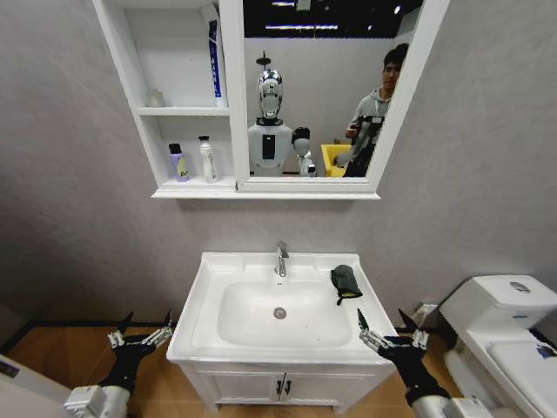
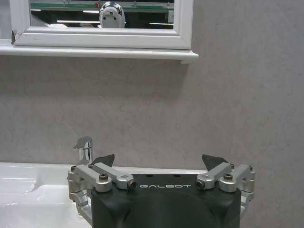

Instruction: Move facial cleanser and shampoo from washbasin to cabinet, then wipe washbasin with towel.

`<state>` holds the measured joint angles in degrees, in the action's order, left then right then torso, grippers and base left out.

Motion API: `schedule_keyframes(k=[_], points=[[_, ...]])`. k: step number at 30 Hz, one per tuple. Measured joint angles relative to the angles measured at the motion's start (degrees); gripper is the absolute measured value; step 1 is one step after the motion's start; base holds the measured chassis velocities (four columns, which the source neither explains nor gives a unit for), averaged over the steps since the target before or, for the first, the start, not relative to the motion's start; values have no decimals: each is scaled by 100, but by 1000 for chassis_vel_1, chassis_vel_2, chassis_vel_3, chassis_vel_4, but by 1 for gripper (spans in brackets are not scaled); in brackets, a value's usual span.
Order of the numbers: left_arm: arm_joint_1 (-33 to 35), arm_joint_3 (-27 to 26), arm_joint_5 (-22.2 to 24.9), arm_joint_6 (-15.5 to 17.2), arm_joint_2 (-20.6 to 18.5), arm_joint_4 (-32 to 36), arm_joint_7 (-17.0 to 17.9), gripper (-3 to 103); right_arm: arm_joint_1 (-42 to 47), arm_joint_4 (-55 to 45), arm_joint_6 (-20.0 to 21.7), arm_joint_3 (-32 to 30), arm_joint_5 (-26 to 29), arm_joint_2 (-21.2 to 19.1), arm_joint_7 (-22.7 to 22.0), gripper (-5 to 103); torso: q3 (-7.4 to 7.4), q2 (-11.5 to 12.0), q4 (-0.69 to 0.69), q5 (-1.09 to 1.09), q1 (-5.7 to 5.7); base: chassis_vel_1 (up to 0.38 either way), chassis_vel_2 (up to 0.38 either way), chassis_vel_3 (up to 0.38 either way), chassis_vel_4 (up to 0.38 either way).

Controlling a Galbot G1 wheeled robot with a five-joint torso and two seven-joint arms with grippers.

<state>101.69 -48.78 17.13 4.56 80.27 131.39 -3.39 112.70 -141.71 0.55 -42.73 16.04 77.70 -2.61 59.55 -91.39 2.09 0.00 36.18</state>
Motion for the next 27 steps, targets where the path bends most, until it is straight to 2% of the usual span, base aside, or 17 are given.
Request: schedule_keyframes(k=[27], points=[[0,0,0,0,0,0,0,100,28,33,-23,49,-25,34,-52,100,0,1,0,0,3,8,-3,-5,9]])
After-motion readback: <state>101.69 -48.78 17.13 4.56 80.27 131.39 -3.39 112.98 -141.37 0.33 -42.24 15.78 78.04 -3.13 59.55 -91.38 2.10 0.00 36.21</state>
